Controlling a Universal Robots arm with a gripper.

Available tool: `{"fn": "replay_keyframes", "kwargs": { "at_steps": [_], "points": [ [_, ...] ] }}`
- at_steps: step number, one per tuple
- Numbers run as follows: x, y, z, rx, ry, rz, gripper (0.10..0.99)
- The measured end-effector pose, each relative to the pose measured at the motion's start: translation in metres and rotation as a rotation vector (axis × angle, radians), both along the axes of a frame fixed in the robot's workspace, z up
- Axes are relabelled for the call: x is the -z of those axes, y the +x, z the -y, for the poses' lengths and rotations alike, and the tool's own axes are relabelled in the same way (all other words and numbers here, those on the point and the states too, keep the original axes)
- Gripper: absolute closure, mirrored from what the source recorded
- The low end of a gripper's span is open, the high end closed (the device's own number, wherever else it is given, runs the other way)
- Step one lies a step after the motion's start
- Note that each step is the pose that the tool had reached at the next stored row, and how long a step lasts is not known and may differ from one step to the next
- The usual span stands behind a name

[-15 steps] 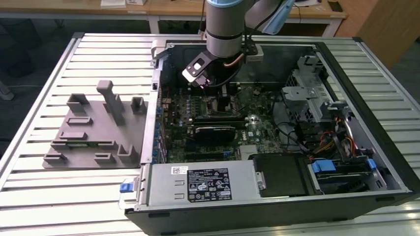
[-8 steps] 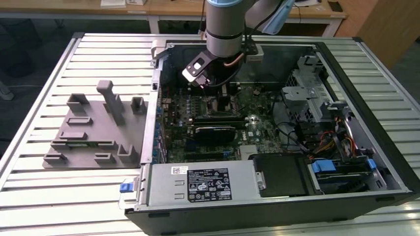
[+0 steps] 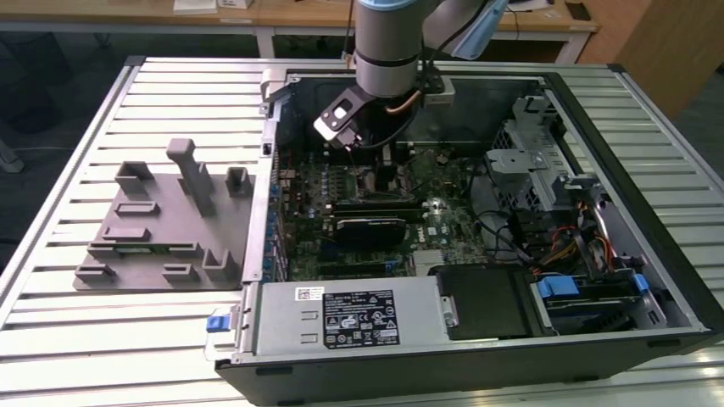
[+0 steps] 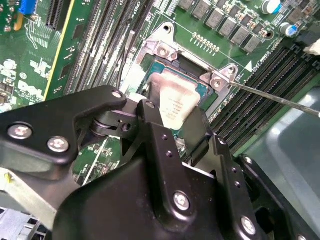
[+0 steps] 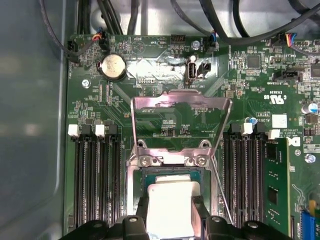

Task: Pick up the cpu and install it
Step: 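Place the cpu into insertion slot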

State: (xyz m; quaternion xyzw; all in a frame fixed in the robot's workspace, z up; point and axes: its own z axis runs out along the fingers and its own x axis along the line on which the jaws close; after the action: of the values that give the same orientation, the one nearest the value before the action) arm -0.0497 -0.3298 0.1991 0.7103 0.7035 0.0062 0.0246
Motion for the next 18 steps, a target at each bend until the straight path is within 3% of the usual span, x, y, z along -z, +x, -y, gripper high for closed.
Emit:
{"fn": "replay_keyframes", "kwargs": {
  "at_steps": [6,8,18],
  "points": [
    [0.0002,-0.0001,0.0000,0.000,0.000,0.0000,0.627],
    [-0.0002,0.0000,0.0000,0.000,0.000,0.0001,0.553],
    [-0.0002,0.0000,0.0000,-0.001,-0.001,0.0001,0.541]
  ]
}}
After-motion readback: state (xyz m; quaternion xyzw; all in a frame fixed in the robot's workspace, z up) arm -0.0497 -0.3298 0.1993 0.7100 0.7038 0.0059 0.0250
